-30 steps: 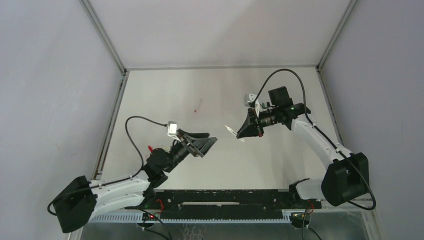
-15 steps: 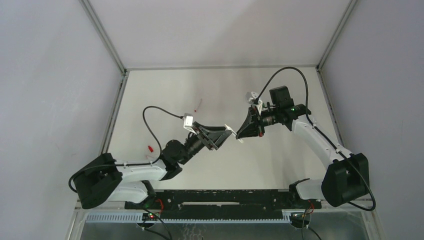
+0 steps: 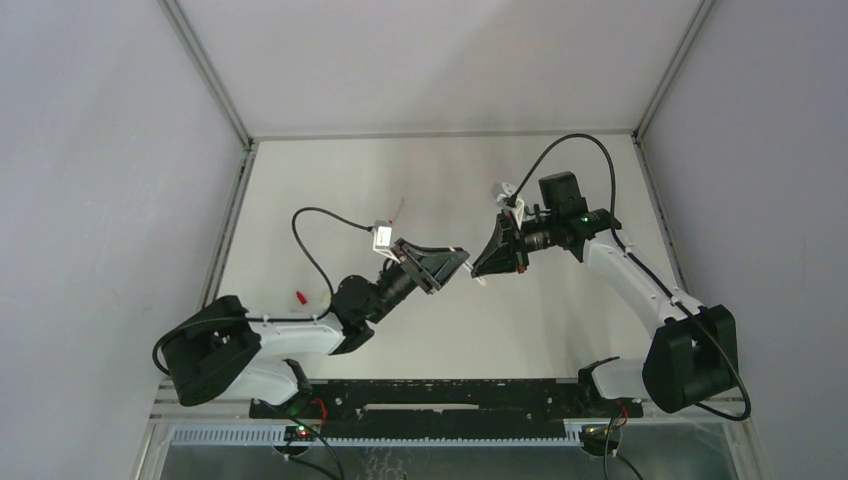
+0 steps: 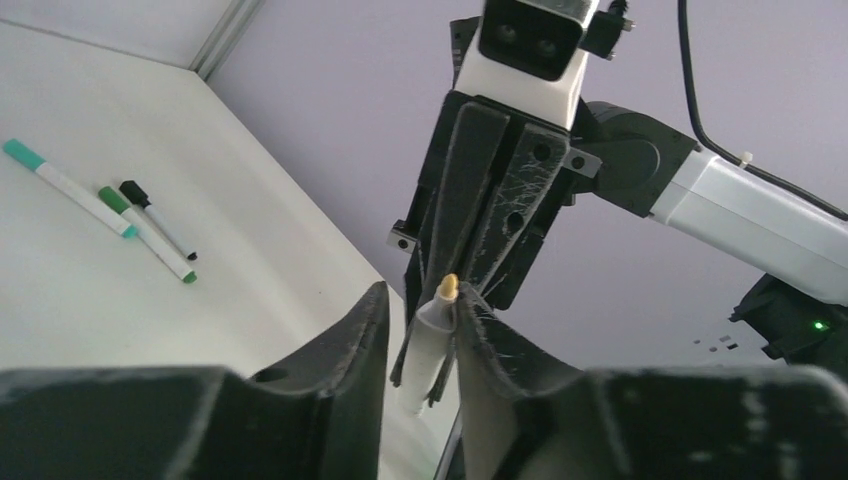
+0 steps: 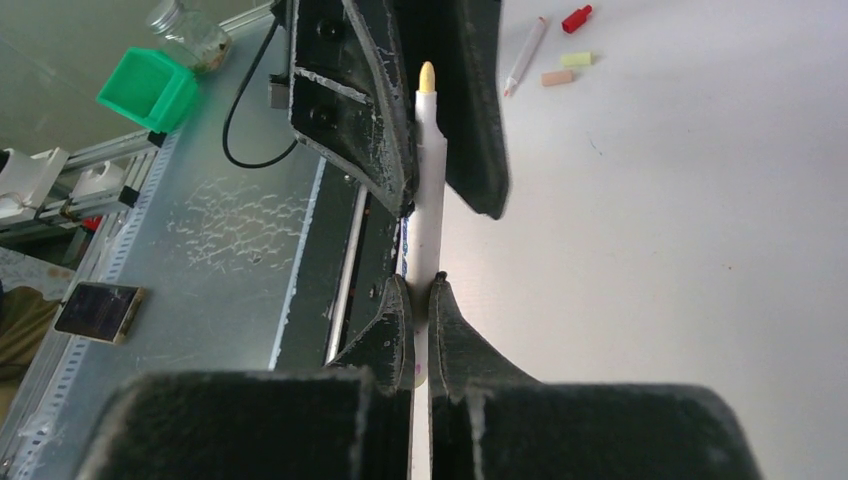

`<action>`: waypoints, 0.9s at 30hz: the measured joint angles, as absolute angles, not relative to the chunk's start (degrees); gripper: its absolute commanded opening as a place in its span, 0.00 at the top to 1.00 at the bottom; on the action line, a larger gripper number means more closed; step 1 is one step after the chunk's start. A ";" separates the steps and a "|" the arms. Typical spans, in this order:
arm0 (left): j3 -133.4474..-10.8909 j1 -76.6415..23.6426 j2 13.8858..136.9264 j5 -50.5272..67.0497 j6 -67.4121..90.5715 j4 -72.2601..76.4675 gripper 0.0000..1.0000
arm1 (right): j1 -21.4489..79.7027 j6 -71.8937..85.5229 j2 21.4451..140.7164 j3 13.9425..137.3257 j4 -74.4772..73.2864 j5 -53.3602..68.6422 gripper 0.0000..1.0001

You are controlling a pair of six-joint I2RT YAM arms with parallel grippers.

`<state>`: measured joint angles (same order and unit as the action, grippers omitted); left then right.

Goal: Insert the pens into the pen caps
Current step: Pick up the pen from the center of the board, then move the pen cap to the center of the board.

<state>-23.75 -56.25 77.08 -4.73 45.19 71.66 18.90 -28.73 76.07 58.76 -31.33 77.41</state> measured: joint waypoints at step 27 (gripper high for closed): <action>-24.93 -56.45 81.03 -5.02 46.59 76.71 1.00 | 19.33 -17.41 76.14 54.70 -21.58 77.45 0.57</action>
